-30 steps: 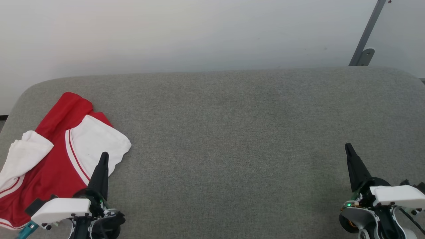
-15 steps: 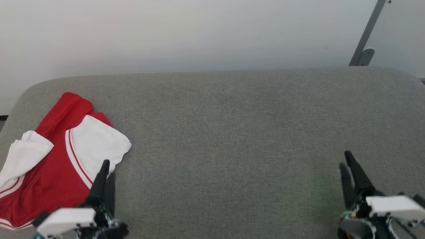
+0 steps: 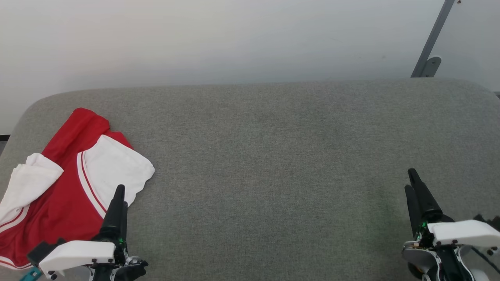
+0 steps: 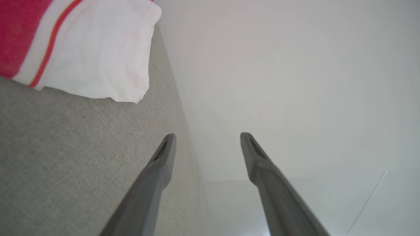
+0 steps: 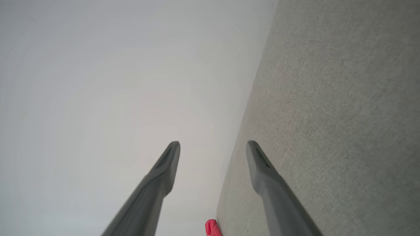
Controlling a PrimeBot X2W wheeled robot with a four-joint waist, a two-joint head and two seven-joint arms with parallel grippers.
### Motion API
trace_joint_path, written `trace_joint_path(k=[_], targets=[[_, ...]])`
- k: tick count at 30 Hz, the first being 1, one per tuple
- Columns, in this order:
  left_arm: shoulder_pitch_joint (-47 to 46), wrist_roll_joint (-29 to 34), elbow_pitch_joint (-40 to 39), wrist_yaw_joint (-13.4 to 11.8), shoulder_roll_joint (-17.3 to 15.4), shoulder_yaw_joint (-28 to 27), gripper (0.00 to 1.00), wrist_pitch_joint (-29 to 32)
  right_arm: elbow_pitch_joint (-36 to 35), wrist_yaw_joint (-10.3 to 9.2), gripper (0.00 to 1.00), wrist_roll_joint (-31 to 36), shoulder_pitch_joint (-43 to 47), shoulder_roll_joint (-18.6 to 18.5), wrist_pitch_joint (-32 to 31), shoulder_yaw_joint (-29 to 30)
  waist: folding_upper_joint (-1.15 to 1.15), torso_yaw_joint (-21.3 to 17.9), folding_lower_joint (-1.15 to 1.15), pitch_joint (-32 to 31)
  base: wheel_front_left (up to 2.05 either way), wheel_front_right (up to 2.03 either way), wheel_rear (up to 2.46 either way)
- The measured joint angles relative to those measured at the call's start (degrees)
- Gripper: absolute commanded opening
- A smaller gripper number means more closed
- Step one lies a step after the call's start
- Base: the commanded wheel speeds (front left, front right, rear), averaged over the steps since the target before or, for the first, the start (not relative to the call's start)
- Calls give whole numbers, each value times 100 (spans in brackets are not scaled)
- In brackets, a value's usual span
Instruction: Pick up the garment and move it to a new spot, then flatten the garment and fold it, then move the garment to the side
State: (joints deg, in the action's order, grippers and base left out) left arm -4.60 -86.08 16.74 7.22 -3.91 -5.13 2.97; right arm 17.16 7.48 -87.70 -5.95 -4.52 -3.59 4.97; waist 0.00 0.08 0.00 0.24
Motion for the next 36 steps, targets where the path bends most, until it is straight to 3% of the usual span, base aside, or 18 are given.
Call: trace_joint_path(k=[6, 16, 26, 36], targets=[[-26, 1184, -93, -68, -36, 34, 100, -167, 99, 0, 100, 711, -170, -245, 221, -299, 0, 11, 0, 10, 0, 0, 0], [-31, 2635, -270, -269, -148, 167, 100, -403, 9, 0, 100, 2164, -299, -431, 454, -444, 0, 21, 0, 36, 0, 0, 0], [-71, 3715, -274, -545, -342, 448, 100, -610, -23, 0, 100, 3716, -414, -464, 669, -357, 0, 20, 0, 59, 0, 0, 0], [-109, 4459, -263, -726, -495, 720, 100, -799, 26, 0, 100, 4795, -521, -461, 853, -272, 0, 36, 0, 77, 0, 0, 0]])
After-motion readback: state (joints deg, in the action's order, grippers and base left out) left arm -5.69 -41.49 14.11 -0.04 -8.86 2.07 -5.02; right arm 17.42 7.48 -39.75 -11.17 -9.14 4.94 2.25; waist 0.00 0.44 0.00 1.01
